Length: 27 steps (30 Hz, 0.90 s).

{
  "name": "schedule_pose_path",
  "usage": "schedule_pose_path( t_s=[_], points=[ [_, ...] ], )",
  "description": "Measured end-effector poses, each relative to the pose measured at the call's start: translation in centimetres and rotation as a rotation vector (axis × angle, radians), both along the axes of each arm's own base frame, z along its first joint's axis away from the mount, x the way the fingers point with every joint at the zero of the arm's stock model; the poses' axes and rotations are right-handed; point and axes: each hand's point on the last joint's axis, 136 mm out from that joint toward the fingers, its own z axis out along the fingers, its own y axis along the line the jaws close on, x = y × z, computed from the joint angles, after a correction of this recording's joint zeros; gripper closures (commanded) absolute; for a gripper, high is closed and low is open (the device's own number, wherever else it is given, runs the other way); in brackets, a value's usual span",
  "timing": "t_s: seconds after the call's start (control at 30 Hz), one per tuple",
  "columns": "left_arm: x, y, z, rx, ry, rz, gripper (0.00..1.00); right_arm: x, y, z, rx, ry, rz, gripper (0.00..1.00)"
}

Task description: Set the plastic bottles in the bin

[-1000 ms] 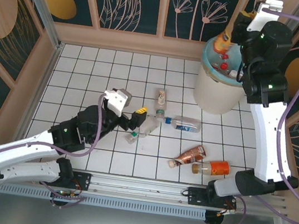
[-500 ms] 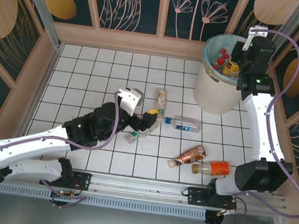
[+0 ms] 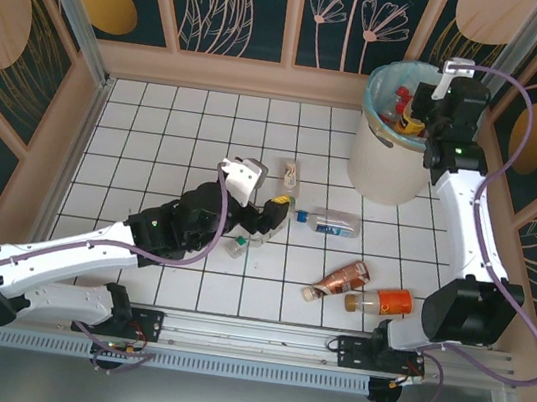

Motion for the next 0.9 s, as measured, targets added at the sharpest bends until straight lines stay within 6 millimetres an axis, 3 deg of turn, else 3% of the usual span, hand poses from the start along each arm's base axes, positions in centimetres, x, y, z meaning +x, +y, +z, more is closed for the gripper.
schedule_pose_path(
  t_s=[0.17, 0.47, 0.7, 0.77, 0.9],
  points=[
    [0.1, 0.5, 0.3, -0.033, 0.019, 0.03, 0.12, 0.8, 0.3, 0.0, 0.005, 0.035, 0.034, 0.9],
    [0.4, 3.2, 1.5, -0.116, 0.03, 0.141, 0.11, 1.8, 0.6, -1.4, -0.024, -0.008, 0.044, 0.89],
    [0.6, 4.2, 0.6, -0.119, 0.04, 0.194, 0.11, 2.7, 0.9, -9.7, -0.075, 0.164, 0.025, 0.84],
    [0.6, 4.3, 0.4, -0.116, 0.044, 0.199, 0.11, 2.7, 1.0, -9.8, -0.087, 0.167, 0.028, 0.8],
    [0.7, 4.4, 0.1, -0.112, 0.044, 0.207, 0.1, 2.6, 1.4, -9.7, -0.095, 0.183, 0.037, 0.57]
  ],
)
